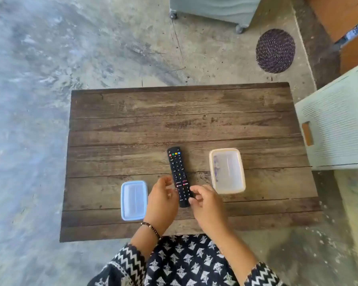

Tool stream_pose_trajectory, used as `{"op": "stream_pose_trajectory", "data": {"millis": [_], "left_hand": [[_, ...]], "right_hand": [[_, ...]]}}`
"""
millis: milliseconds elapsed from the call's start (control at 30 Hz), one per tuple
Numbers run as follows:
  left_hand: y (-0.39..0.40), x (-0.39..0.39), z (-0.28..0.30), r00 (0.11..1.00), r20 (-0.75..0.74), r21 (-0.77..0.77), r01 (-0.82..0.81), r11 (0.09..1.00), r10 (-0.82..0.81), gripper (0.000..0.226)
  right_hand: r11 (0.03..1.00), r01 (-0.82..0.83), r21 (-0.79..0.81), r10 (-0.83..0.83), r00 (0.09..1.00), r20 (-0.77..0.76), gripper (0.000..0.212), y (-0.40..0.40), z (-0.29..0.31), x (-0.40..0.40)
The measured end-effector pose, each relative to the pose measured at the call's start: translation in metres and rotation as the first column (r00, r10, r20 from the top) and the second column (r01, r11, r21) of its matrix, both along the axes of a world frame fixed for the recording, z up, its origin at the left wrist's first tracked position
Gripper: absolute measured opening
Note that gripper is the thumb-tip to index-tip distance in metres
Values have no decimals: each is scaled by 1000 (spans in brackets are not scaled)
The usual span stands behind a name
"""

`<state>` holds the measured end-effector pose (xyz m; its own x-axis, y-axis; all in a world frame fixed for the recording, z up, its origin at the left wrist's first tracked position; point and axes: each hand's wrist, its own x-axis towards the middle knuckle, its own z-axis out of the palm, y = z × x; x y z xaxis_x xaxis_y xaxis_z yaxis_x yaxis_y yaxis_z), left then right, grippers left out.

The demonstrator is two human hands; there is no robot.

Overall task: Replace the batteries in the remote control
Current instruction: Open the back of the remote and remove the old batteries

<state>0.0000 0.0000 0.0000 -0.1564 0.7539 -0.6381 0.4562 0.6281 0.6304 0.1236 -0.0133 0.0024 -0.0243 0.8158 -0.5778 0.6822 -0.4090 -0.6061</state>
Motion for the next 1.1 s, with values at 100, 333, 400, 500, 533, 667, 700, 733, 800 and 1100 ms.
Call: {"op": "stream_pose_trajectory", "data": {"millis": [100,333,400,500,533,667,700,733,800,1100], "left_hand": [[3,4,-41,998,-10,31,-59,998,59,31],[-4,7,-81,980,61,203,-198,959,190,34],[-9,8,-86,979,77,250,-200,947,187,35],[-12,8,-92,969,130,309,-243,920,212,35],[-13,8,-93,964,152,335,-259,906,219,34],[-19,8,-98,940,261,408,-315,857,221,30],[-22,7,-100,935,278,407,-324,854,222,29],[-27,6,-100,930,297,412,-330,849,217,29],[-37,4,-100,923,329,432,-335,837,199,32],[-75,2,-81,911,395,459,-305,835,116,42]], "right_hand": [[983,-80,166,67,994,85,40,0,-44,-10],[941,-17,337,13,1000,12,47,-5,-88,-12],[933,4,359,10,999,-38,47,-8,-92,-10],[920,8,391,31,995,-94,46,-9,-94,-8],[920,15,391,37,991,-125,46,-9,-94,-6],[944,73,321,18,962,-271,55,-10,-94,-1],[953,91,288,7,946,-323,53,-12,-94,1],[957,111,269,-2,927,-376,48,-17,-93,3],[965,130,228,-11,889,-457,43,-21,-92,5],[982,179,-55,-143,529,-837,40,-52,-85,7]]}}
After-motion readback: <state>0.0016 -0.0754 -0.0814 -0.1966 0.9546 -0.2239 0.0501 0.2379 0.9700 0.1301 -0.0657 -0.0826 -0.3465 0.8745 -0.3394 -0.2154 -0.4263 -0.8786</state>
